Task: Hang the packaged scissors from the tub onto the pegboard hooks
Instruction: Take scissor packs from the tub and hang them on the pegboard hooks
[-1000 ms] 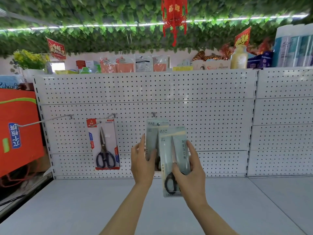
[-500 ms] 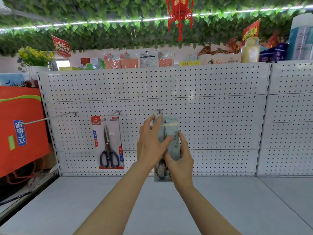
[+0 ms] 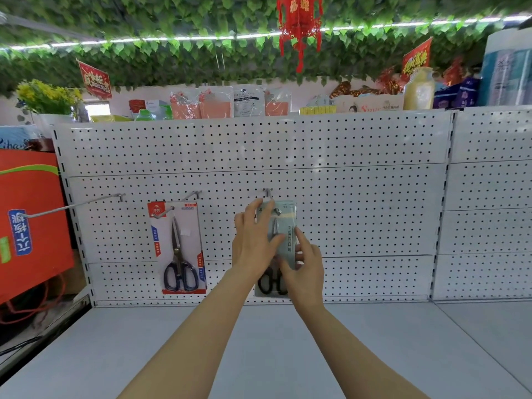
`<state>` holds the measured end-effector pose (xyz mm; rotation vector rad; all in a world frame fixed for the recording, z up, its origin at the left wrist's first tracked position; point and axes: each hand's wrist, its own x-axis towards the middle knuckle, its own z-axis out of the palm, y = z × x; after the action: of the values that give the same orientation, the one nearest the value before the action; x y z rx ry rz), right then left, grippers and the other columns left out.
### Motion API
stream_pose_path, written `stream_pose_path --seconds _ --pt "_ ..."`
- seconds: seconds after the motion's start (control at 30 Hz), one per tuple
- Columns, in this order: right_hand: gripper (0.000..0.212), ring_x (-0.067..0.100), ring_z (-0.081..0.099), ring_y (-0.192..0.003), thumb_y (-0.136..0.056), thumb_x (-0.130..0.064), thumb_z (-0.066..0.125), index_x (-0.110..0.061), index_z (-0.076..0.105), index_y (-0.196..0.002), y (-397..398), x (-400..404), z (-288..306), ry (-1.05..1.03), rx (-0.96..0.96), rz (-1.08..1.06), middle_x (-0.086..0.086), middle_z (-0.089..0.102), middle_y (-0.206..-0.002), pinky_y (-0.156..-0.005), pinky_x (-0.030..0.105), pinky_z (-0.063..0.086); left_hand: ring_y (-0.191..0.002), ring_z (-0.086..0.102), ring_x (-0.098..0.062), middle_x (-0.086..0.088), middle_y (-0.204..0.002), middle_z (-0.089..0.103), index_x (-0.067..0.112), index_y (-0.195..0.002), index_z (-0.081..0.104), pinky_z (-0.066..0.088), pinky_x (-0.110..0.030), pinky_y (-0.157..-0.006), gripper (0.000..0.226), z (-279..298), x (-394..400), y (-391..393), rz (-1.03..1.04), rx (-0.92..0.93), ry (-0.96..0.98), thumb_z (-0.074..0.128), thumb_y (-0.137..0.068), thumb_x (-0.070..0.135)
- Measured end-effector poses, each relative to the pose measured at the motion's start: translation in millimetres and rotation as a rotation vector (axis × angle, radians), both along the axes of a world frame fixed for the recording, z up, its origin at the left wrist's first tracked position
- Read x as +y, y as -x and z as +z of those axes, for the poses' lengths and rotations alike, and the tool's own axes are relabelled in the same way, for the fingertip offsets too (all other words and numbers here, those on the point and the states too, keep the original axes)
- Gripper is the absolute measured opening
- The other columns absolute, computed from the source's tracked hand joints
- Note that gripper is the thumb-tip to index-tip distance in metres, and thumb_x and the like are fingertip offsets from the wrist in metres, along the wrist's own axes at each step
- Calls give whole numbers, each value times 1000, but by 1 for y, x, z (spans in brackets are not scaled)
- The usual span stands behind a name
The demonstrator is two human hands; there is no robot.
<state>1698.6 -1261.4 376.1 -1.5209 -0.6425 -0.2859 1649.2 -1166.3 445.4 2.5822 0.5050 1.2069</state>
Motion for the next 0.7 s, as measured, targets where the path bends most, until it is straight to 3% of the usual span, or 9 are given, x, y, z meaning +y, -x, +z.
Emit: stream_pose_path --seconds 0.17,0.23,0.33,0.4,0.53,0.7 --pt "61 5 53 -106 -82 -23 66 -36 45 -138 -5 -13 -3 109 -99 -60 -9 50 -118 -74 13 40 -133 26 -18 15 -157 13 38 -150 24 49 -31 -80 75 0 3 9 3 14 -17 66 -88 41" --pt "61 6 50 -114 -83 -25 67 -32 44 -139 -6 -22 0 153 -124 -96 -9 51 -124 -79 18 41 -139 22 -17 14 -160 9 34 -153 20 48 -35 -89 79 1 2 15 -1 35 -23 65 -89 43" --pt "61 8 48 -121 -84 -30 67 -28 43 -141 -5 -42 10 226 -230 -165 -9 51 -131 -93 29 46 -147 12 -17 9 -163 6 27 -156 14 32 -39 -112 85 4 0 25 -8 71 -31 63 -89 46" --pt "61 11 47 -122 -84 -33 67 -25 44 -141 -3 -59 17 293 -325 -216 -7 50 -134 -99 34 44 -149 7 -17 5 -164 5 23 -156 13 19 -40 -120 87 6 -3 33 4 100 -67 62 -89 47" --pt "63 20 52 -118 -80 -34 72 -15 50 -136 5 -96 29 386 -572 -345 1 57 -130 -99 39 43 -150 8 -21 -2 -163 11 21 -155 17 12 -39 -120 85 6 -21 54 29 112 -202 62 -88 49" --pt "62 27 55 -114 -82 -41 65 -9 53 -134 15 -151 27 509 -794 -432 8 60 -125 -99 38 39 -142 29 -28 -7 -155 32 14 -150 30 22 -41 -116 79 -1 -66 84 58 99 -428 62 -87 49"
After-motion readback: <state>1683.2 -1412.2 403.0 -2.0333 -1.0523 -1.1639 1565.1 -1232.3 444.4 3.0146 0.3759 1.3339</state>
